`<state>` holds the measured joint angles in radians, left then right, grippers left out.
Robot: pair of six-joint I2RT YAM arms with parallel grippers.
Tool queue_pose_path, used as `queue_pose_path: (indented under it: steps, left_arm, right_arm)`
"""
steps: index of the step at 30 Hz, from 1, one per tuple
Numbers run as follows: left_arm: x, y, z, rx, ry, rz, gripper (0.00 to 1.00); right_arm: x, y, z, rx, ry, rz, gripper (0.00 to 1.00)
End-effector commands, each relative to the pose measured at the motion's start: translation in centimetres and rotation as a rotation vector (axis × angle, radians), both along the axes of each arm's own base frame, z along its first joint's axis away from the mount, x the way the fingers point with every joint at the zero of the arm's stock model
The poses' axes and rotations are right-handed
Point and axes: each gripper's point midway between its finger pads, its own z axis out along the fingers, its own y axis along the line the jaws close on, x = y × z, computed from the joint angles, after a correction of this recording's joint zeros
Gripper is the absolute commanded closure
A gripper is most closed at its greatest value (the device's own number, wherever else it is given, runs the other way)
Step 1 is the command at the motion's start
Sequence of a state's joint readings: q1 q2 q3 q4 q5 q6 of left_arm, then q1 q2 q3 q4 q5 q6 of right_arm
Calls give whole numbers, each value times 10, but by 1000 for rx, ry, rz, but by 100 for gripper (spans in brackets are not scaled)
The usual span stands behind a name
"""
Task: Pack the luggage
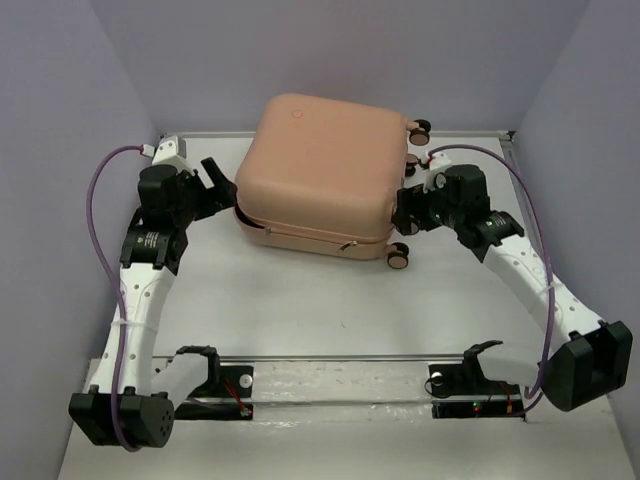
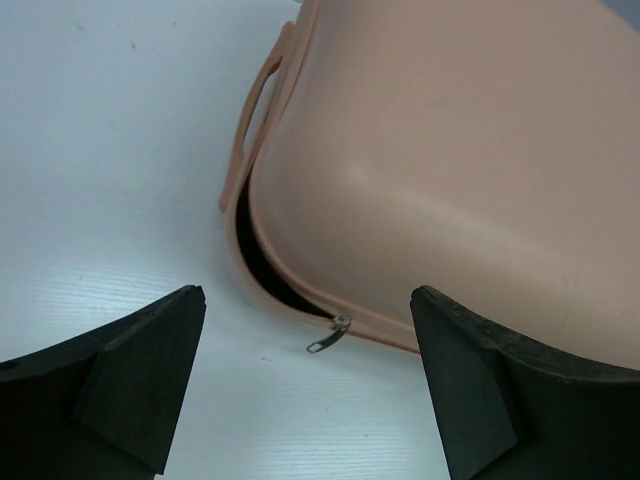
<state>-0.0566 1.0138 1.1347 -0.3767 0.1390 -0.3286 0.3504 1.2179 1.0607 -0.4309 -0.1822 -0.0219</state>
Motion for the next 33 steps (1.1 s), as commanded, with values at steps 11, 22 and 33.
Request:
queue_pose_path:
  steps: [11,22,33]
  left_arm:
    - [106,53,-52,-214,43,242,27]
    - [124,26,-131,-283,212,109,70]
    - [72,-38,-190,-250,339,-29,56]
  right_arm:
    - [68,-58,94,277,-156,-474,93]
    - [137,-58,77,342,-77,-509,47]
    - [148,-49,52,449,-10,-513,32]
